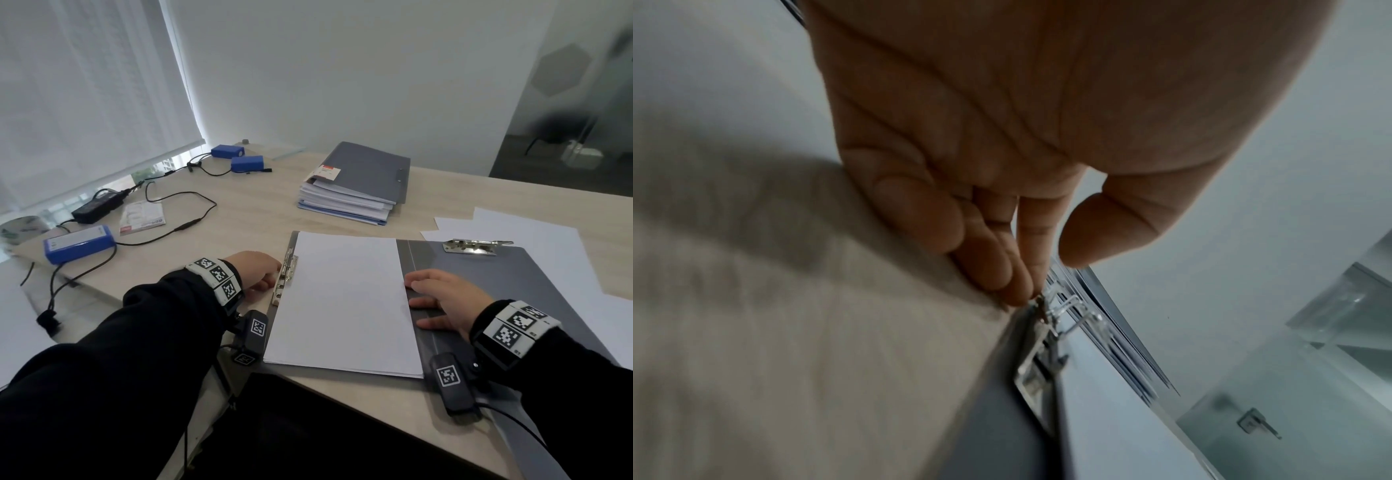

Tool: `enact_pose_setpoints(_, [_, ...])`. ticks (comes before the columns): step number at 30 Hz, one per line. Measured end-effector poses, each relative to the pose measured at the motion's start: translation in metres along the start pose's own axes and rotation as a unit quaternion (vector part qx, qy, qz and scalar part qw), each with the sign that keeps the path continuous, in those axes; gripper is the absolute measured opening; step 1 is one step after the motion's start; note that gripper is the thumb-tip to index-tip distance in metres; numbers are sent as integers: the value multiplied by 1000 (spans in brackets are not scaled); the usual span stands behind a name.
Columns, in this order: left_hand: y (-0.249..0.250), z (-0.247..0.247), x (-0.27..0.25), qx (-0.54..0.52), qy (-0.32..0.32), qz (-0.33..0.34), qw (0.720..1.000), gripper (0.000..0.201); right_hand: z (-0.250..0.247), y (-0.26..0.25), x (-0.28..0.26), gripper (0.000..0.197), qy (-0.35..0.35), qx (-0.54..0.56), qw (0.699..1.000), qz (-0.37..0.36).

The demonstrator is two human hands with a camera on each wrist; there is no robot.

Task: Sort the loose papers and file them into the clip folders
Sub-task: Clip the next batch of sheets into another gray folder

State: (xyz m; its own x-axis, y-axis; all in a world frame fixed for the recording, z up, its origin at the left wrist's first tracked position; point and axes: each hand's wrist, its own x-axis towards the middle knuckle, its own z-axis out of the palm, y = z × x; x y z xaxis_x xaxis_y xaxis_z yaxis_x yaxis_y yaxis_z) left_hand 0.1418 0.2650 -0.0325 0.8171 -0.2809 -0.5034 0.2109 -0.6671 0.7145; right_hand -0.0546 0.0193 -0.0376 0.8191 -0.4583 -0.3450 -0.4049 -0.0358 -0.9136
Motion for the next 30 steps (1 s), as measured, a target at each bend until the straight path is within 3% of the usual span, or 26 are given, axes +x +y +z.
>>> enact_pose_setpoints(8, [9, 3, -4, 74, 10, 51, 996, 25, -1, 2, -2, 23, -8, 12, 1000, -5])
enact_pose_setpoints(11, [12, 3, -3, 85, 13, 74, 994, 39, -1, 1, -2, 22, -9, 15, 1000, -6])
enact_pose_setpoints(14, [10, 3, -3, 56, 36, 95, 993, 54, -2, 2, -2, 21, -9, 18, 1000, -6])
enact_pose_setpoints(19, [13, 0, -3, -25, 54, 70, 996, 50, -2, 1, -1, 21, -11, 23, 1000, -4])
enact_pose_setpoints(23, [15, 3, -4, -68, 47, 82, 993, 67, -3, 2, -1, 21, -11, 22, 1000, -5])
enact_pose_setpoints(25, [18, 5, -6, -89, 62, 97, 989, 64, -3, 2, -1, 21, -12, 22, 1000, -5])
enact_pose_setpoints(29, [18, 3, -15, -172, 88, 103, 976, 30, -3, 2, 0, 21, -14, 30, 999, -5])
enact_pose_setpoints(30, [15, 1, -15, -192, 85, 104, 972, 33, -3, 2, 0, 21, -14, 32, 999, -5])
